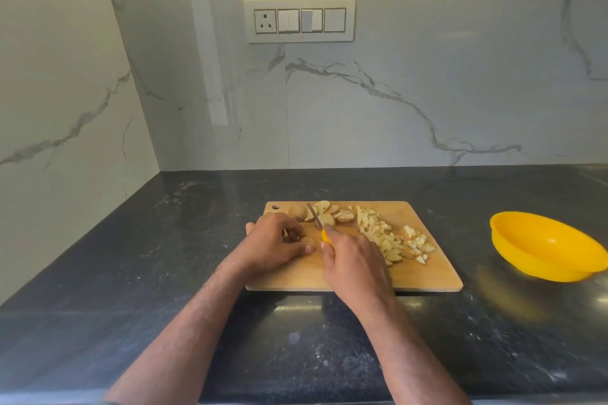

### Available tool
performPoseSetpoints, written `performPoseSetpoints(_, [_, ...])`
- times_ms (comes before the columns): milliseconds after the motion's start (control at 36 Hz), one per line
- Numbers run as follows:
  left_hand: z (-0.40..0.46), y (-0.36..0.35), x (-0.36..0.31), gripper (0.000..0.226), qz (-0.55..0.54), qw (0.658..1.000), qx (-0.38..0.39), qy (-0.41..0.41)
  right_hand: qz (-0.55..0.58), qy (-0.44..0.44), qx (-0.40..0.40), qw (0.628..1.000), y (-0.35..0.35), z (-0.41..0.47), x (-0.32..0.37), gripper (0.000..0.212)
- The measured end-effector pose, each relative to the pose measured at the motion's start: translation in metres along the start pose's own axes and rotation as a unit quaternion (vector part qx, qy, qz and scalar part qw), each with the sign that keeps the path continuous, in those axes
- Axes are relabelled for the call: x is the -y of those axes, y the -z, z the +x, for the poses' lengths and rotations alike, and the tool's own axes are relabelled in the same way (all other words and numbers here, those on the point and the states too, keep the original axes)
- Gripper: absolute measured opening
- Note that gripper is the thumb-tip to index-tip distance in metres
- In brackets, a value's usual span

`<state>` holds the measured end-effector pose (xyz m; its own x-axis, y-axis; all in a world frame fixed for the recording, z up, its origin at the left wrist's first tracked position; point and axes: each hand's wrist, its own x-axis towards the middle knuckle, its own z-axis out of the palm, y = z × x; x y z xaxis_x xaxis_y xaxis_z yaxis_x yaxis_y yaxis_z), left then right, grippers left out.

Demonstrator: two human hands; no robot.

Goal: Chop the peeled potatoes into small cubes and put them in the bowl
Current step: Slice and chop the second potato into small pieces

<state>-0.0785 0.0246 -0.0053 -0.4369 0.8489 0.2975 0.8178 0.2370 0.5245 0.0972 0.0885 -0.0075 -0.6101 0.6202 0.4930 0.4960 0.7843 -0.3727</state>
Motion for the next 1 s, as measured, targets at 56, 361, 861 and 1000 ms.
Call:
performPoseSetpoints(56, [0.000, 0.001, 0.001, 0.027, -0.005, 1.000, 0.010, 0.000, 0.010, -0.003, -0.001, 1.000, 0.001, 0.000, 0.000, 0.046])
performPoseSetpoints(361, [-0.002, 0.002, 0.000, 0.027, -0.048, 0.999, 0.013, 0.011, 0.034, 0.009, 0.005, 0.999, 0.007, -0.011, 0.001, 0.042])
performPoseSetpoints(861, [-0.002, 0.002, 0.007, 0.039, -0.080, 0.997, 0.004, -0.020, 0.033, 0.016, 0.049, 0.998, 0.014, -0.024, 0.012, 0.035])
performPoseSetpoints(1000, [-0.002, 0.002, 0.006, 0.041, -0.095, 0.995, 0.001, -0.018, 0.027, 0.021, 0.063, 0.997, 0.015, -0.025, 0.014, 0.033])
